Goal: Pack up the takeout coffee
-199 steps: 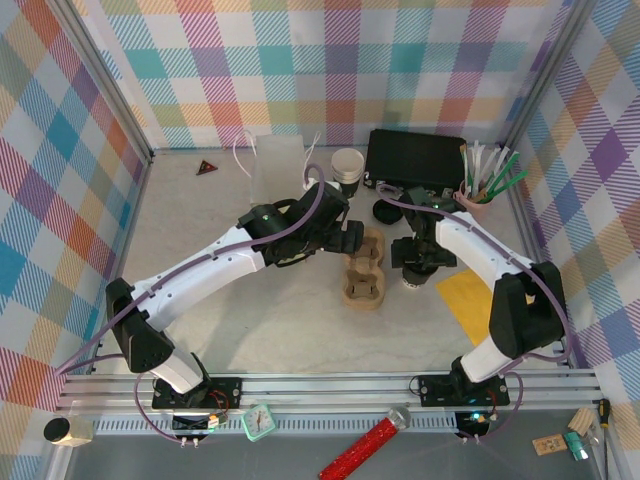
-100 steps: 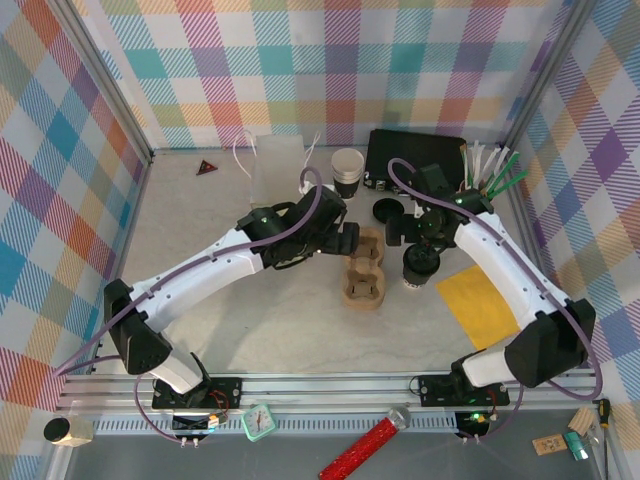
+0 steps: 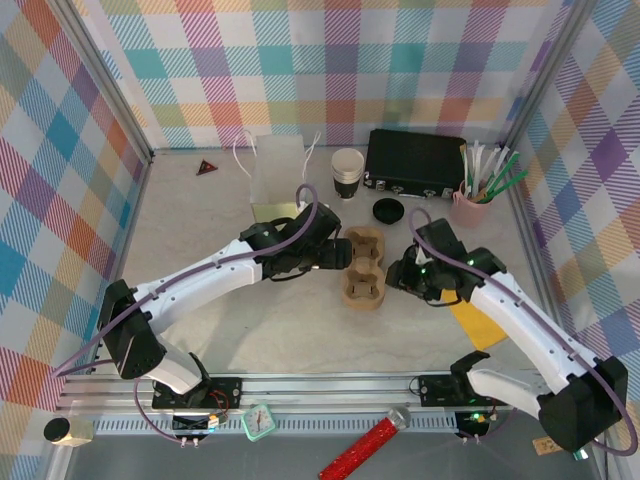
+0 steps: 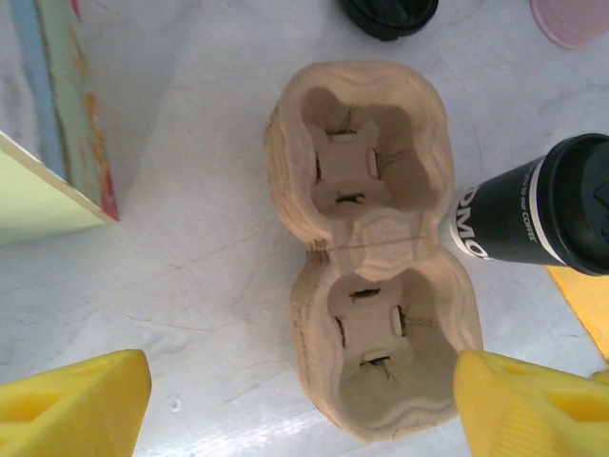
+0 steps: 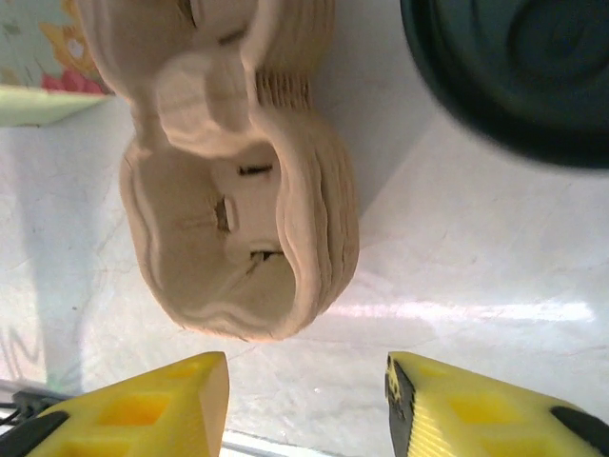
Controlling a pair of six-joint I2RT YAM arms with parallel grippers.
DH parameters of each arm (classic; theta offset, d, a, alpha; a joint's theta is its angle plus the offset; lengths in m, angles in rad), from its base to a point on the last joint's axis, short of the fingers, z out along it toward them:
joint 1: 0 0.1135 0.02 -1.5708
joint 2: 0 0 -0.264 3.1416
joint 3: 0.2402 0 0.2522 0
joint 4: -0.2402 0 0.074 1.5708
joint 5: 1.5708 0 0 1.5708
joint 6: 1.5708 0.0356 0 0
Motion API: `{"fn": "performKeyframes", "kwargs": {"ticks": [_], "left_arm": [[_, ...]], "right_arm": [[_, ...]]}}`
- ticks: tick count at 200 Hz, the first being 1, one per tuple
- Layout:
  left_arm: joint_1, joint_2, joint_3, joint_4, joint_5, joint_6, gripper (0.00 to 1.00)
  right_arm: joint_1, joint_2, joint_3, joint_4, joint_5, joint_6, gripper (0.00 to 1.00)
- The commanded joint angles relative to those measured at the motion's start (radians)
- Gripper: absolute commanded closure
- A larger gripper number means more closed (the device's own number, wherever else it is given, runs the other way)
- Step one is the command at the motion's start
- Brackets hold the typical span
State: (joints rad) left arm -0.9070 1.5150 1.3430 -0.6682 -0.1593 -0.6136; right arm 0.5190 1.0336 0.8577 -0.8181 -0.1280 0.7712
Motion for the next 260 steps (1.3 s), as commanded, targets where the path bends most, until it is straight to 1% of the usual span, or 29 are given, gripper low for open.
{"fn": "performKeyframes", "kwargs": {"ticks": [1,12,36,50,66,75,92,124,204,260], "left_arm": [[0.006,0.005,-0.041,0.07,0.069,-0.007,0.19],[0.005,0.016,-0.054,0.091,0.086,-0.004,0.2],[0.005,0.038,-0.07,0.108,0.086,-0.003,0.22],[0.002,0.052,-0.072,0.116,0.096,-0.003,0.25],[-0.005,0.069,-0.073,0.119,0.101,0.002,0.27],[-0.008,0.083,-0.07,0.114,0.106,0.008,0.32],[-0.015,0.103,-0.062,0.103,0.103,0.016,0.34],[-0.023,0.119,-0.058,0.098,0.095,0.022,0.34],[-0.027,0.138,-0.052,0.093,0.101,0.03,0.33],[-0.029,0.147,-0.048,0.09,0.109,0.031,0.33]], "right_arm": [[0.031,-0.021,-0.066,0.151,-0.063,0.151,0.53],[0.041,-0.021,-0.103,0.18,-0.071,0.175,0.55],[0.05,-0.007,-0.159,0.247,-0.077,0.201,0.58],[0.052,0.011,-0.159,0.258,-0.071,0.2,0.59],[0.052,0.028,-0.157,0.268,-0.067,0.193,0.6],[0.052,0.035,-0.157,0.274,-0.067,0.193,0.6],[0.051,0.046,-0.161,0.284,-0.071,0.194,0.6],[0.052,0.055,-0.162,0.304,-0.073,0.197,0.61],[0.052,0.098,-0.146,0.288,-0.068,0.178,0.6],[0.052,0.079,-0.133,0.298,-0.07,0.17,0.6]]}}
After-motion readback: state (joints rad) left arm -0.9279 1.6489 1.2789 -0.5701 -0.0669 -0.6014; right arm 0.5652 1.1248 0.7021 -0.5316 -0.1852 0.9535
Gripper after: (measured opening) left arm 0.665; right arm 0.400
